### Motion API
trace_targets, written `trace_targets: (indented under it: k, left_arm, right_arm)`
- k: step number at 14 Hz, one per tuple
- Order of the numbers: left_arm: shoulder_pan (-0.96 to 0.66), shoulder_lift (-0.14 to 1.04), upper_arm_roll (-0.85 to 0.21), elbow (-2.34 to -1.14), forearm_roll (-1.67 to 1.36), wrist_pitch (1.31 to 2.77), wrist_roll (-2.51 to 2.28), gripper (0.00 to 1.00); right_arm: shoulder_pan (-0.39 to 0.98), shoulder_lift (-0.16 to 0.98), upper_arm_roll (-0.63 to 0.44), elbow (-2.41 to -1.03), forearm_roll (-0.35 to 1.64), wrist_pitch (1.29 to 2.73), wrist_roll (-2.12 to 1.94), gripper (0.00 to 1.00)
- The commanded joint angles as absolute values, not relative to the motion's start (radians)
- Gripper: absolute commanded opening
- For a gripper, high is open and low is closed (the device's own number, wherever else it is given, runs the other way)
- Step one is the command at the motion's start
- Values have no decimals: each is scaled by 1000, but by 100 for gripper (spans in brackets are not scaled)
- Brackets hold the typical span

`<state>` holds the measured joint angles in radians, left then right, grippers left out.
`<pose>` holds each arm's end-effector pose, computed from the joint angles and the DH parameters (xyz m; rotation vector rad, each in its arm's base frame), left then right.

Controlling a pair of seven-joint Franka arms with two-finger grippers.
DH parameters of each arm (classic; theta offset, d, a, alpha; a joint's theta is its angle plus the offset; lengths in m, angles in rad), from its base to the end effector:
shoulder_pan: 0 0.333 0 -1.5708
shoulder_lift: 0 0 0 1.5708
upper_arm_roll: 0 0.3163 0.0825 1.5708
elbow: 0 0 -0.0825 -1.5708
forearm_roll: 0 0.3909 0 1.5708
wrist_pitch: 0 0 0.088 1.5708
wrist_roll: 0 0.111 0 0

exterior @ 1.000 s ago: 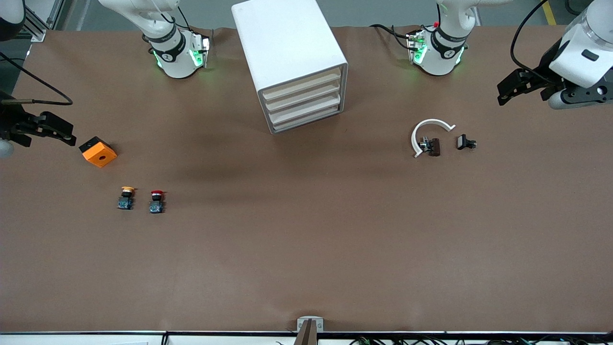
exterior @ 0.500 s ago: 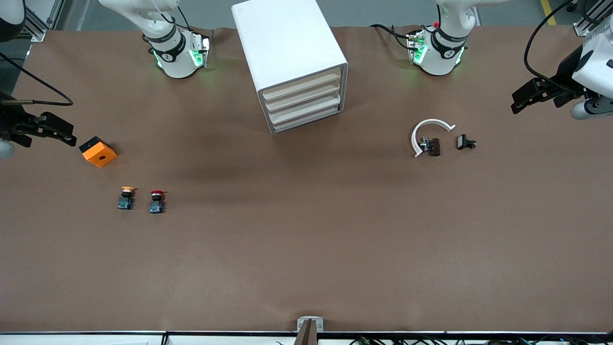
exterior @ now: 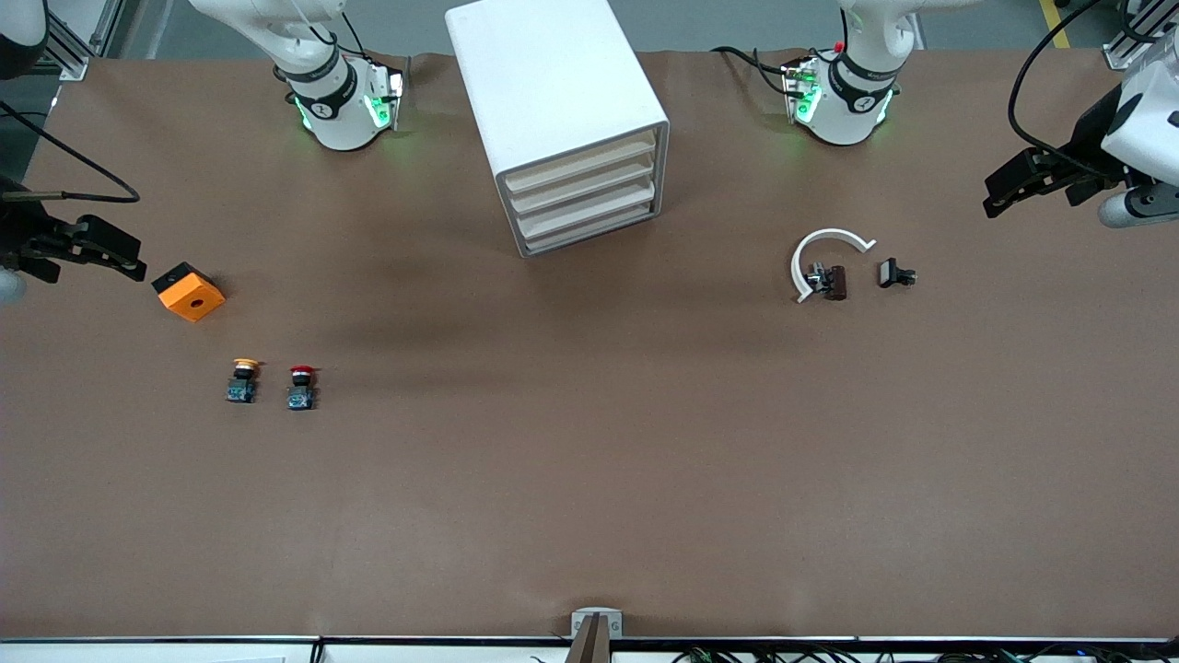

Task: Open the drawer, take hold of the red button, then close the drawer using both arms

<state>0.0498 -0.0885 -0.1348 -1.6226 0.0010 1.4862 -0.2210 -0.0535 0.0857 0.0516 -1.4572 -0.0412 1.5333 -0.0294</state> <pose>0.5225 -0.0477 0.6366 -3.1133 -0.2134 0.0721 0.5846 -0.0072 0.6227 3.1047 0.0403 -0.0156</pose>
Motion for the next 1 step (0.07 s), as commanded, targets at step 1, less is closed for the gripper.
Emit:
trace_targets:
  k: [1]
  left_arm:
    - [52, -80, -138, -1597, 0, 1457, -213, 100]
  right_arm:
    - [-67, 98, 61, -1428, -23, 1519, -37, 100]
